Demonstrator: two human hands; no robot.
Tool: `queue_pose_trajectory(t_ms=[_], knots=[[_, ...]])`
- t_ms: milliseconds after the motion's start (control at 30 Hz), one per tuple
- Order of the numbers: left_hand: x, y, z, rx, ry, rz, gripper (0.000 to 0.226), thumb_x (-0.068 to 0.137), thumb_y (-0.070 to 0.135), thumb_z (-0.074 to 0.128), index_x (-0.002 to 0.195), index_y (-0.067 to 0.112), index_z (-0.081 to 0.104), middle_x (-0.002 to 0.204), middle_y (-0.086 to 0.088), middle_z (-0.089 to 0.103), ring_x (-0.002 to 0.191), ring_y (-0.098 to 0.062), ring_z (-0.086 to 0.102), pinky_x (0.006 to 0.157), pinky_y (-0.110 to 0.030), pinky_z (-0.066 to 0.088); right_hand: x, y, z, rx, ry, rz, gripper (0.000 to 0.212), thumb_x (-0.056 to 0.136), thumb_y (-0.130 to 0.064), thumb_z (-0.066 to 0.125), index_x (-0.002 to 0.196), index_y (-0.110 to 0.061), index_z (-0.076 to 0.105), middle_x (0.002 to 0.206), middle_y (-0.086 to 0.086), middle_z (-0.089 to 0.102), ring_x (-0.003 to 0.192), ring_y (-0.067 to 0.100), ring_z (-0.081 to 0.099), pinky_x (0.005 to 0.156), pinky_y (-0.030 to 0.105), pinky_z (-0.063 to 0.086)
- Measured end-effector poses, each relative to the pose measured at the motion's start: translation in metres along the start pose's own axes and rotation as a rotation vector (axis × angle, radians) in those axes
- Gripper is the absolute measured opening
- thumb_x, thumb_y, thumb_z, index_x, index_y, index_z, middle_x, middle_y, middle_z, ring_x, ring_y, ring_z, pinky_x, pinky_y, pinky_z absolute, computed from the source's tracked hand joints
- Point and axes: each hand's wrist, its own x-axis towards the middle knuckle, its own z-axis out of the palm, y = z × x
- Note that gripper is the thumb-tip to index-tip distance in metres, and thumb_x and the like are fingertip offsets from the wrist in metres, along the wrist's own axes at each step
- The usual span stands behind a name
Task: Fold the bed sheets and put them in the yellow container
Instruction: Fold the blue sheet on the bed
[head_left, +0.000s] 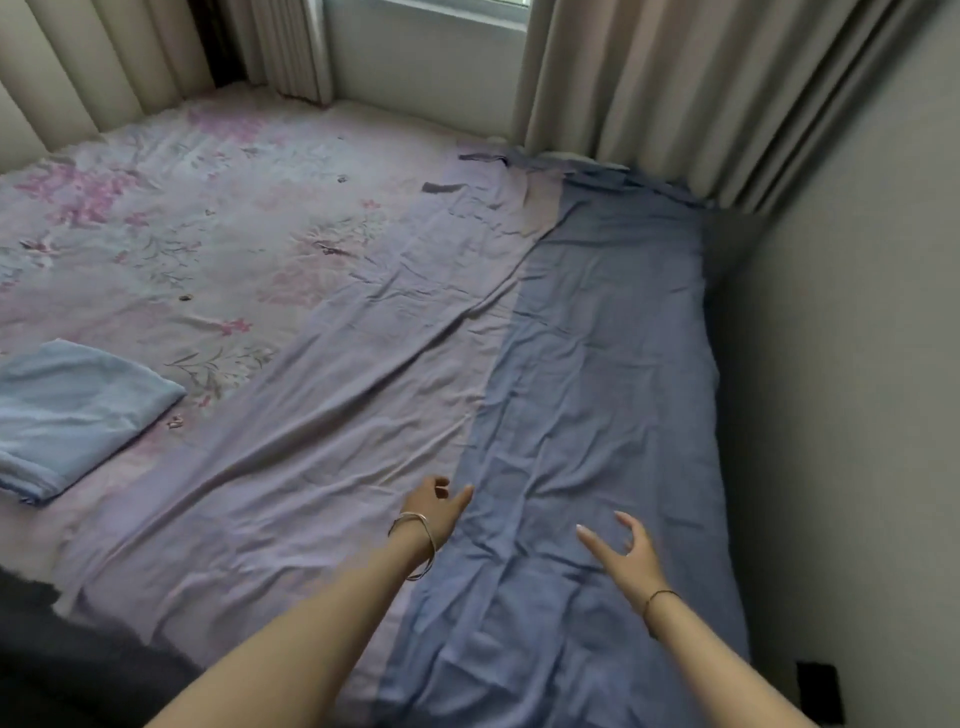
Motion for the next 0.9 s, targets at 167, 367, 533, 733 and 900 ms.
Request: queue_pose_trajectory(t_ms=[167,367,533,733,900], knots=[[-0.036,-0.024,0.084,0.123,-0.157,0.003,0.055,0.089,0.04,0.058,0.13,0.005,0.044,0.129,-0.012,0.053,0.115,-0.026,0.053,0.098,-0.036,0.042,-0.048,0.107,-0.056,0.115,0.103,0.177,0.078,0.077,-0.038,0.074,0.142,-0.017,0.034,0.147,0.008,0.034,0.132,0.029,0.037,0.104,0.04,0.037],[-0.07,-0.08,0.157,0.251,-0.314,-0.011,0.061,0.09,0.045,0.054,0.134,0.006,0.041,0.137,-0.01,0.047,0.123,-0.026,0.048,0.103,-0.034,0.038,-0.101,0.22,-0.071,0.2,0.241,0.325,0.079,0.079,-0.038,0.072,0.144,-0.016,0.031,0.151,0.008,0.029,0.136,0.03,0.032,0.107,0.044,0.034],[-0.098,-0.128,0.214,0.334,-0.428,0.006,0.066,0.089,0.05,0.052,0.139,0.009,0.038,0.142,-0.008,0.044,0.128,-0.025,0.045,0.107,-0.034,0.035,-0.132,0.293,-0.077,0.286,0.308,0.381,0.091,0.07,-0.048,0.076,0.143,-0.017,0.032,0.149,0.005,0.034,0.134,0.027,0.037,0.108,0.044,0.036],[-0.119,-0.152,0.284,0.438,-0.518,0.098,0.056,0.099,0.049,0.024,0.148,0.021,0.024,0.154,0.0,0.025,0.143,-0.02,0.021,0.116,-0.032,0.014,-0.135,0.362,-0.098,0.364,0.321,0.399,0.086,0.076,-0.044,0.072,0.145,-0.017,0.028,0.148,0.006,0.036,0.133,0.025,0.037,0.102,0.035,0.035],[-0.128,-0.177,0.337,0.852,-0.529,0.172,0.06,0.091,0.065,0.02,0.145,0.047,0.001,0.155,0.005,-0.021,0.142,-0.033,-0.021,0.115,-0.055,-0.005,-0.122,0.405,-0.114,0.443,0.287,0.38,0.084,0.084,-0.039,0.067,0.149,-0.016,0.019,0.153,0.005,0.026,0.137,0.022,0.033,0.093,0.026,0.032]])
